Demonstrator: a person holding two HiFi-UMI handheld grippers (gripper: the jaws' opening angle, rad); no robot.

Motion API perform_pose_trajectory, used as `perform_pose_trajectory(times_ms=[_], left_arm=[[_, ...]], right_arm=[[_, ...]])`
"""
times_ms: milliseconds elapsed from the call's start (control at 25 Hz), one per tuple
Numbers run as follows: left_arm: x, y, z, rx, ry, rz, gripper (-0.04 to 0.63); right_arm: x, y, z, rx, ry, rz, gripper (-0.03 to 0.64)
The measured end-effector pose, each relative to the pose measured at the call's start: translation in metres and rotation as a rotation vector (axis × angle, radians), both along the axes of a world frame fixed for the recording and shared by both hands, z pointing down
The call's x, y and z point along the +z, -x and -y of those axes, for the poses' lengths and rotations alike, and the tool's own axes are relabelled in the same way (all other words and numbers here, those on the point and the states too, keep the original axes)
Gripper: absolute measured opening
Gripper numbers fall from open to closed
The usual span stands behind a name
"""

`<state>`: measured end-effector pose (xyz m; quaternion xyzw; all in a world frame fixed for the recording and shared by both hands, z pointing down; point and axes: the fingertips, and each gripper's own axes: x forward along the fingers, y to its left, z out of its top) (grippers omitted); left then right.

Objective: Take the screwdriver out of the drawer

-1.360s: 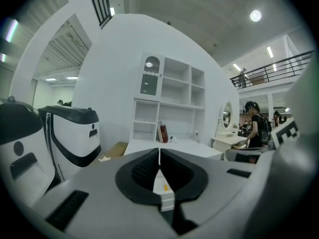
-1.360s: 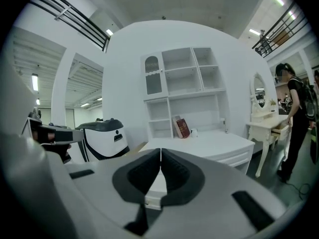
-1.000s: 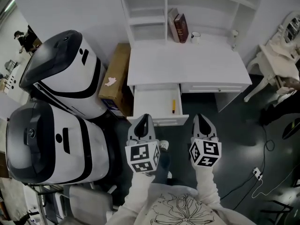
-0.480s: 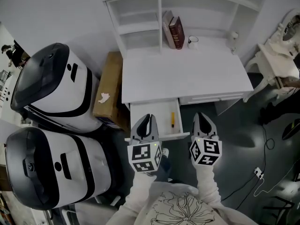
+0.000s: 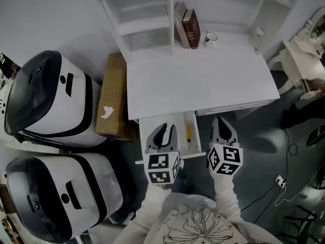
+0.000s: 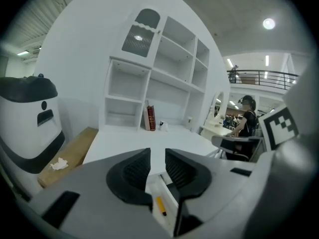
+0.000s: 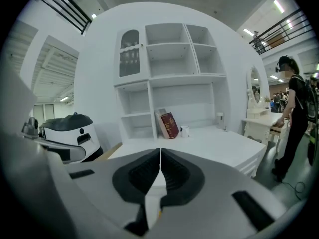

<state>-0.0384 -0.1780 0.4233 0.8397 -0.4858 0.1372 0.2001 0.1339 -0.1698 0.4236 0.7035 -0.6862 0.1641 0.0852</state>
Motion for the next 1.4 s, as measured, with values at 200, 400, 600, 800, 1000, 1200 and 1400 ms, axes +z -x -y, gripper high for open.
perform_pose_trajectory(times_ms=[200, 400, 600, 800, 1000, 1200, 1400], left_arm=[[0.024, -0.007, 0.019, 0.029, 0.057, 0.006, 0.072], [0.048, -0.012, 0.028, 0.047, 0.119, 0.004, 0.075], [0.075, -0.017, 0.026, 0.061, 0.189, 0.005, 0.079], [0.100, -0.025, 0.024, 0.063, 0.261, -0.007, 0.089], [0.125, -0.034, 0.024, 0.061, 0.328, 0.001, 0.102], [0.151, -0.048, 0.030, 0.059, 0.385, 0.010, 0.104], [0.180, -0.063, 0.032, 0.075, 0.461, 0.022, 0.107]], right_arm=[[0.017, -0.005, 0.021, 0.024, 0.035, 0.006, 0.006], [0.033, -0.012, 0.030, 0.045, 0.071, 0.003, 0.006], [0.051, -0.020, 0.027, 0.068, 0.110, 0.004, 0.006], [0.065, -0.030, 0.029, 0.080, 0.135, 0.002, 0.006], [0.081, -0.039, 0.034, 0.069, 0.163, -0.002, 0.006], [0.096, -0.050, 0.042, 0.049, 0.188, 0.000, 0.006], [0.113, -0.063, 0.046, 0.036, 0.222, 0.005, 0.006]])
